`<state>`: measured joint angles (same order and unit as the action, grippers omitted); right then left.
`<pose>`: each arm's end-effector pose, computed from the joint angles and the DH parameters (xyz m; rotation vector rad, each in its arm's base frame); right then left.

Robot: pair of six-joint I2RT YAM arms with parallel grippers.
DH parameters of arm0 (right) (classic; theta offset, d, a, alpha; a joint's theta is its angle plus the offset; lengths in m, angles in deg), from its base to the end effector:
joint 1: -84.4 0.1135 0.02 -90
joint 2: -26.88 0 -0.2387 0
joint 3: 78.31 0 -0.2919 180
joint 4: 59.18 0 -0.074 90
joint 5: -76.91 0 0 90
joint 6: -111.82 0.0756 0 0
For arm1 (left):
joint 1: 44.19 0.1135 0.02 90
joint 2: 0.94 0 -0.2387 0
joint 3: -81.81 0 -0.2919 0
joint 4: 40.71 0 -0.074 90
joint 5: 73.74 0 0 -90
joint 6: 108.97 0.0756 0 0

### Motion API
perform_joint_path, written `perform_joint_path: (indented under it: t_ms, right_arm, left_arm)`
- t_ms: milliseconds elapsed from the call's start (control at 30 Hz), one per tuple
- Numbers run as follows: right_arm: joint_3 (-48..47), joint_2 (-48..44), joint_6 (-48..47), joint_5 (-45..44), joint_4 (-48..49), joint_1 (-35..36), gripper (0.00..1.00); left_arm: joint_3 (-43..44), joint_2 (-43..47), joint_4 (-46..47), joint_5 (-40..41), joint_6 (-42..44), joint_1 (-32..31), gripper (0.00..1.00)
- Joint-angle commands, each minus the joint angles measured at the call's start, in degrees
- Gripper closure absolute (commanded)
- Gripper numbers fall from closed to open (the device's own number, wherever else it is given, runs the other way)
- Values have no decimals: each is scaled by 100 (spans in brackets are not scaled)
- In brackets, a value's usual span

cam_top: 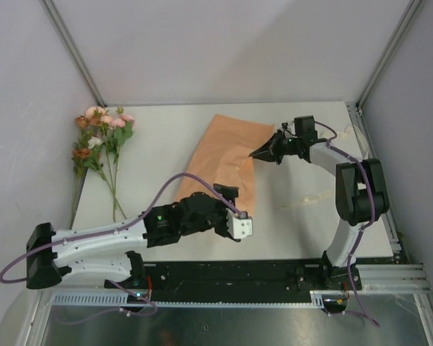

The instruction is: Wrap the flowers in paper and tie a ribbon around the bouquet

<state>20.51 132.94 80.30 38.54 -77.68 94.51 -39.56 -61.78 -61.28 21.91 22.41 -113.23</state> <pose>0.4215 0.1354 0.1370 0.5465 2.4831 1.5990 0.1261 -0.3083 0.2529 1.5824 1.1781 -0.2188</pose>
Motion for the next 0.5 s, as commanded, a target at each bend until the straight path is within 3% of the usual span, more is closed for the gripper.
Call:
perform_joint_path:
  t_ms: [0, 467]
  right_arm:
    - [16, -316, 186, -159, -130, 114, 100]
    - [24, -264, 352, -120, -91, 135, 100]
  left_arm:
    - [-150, -285, 1130, 185, 653, -274, 3]
    - [-472, -371, 1157, -669, 1063, -484, 0]
